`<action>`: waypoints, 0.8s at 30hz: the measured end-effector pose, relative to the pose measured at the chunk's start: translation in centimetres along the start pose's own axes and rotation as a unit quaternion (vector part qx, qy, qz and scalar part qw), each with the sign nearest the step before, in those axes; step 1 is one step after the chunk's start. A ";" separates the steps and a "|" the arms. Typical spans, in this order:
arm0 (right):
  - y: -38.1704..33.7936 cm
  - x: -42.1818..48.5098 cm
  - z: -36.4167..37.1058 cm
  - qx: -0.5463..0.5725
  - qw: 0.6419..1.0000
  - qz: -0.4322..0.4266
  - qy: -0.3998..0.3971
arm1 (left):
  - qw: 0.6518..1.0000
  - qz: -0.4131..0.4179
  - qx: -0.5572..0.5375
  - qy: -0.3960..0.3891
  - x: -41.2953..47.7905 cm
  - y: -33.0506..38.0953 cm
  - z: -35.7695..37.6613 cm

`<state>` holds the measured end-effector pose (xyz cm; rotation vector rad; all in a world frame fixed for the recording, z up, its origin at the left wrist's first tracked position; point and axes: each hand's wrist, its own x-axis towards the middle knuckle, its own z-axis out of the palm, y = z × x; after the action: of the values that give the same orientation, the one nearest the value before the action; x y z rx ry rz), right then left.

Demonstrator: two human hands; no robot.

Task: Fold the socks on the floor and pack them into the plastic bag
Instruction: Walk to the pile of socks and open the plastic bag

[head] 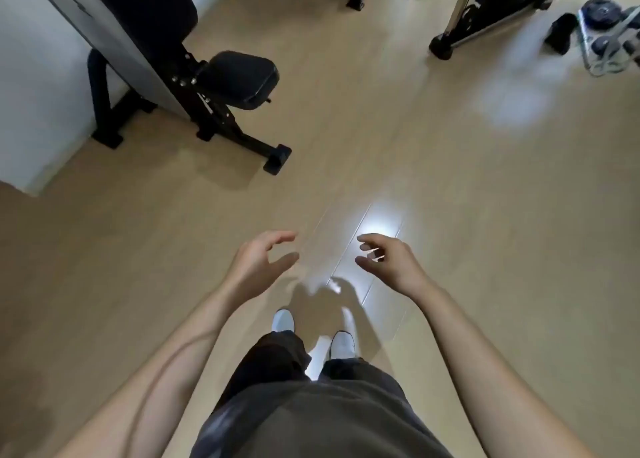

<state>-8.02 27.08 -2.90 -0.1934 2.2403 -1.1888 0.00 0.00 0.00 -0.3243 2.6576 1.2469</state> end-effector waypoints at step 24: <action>-7.8 23.2 -7.0 -0.037 0.994 0.103 0.008 | 0.985 0.005 0.000 -0.170 29.4 -1.7 -5.4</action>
<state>-31.92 18.49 -3.74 0.0190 2.2586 -1.0020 -28.16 -8.68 -5.54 -0.0879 2.3707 1.1838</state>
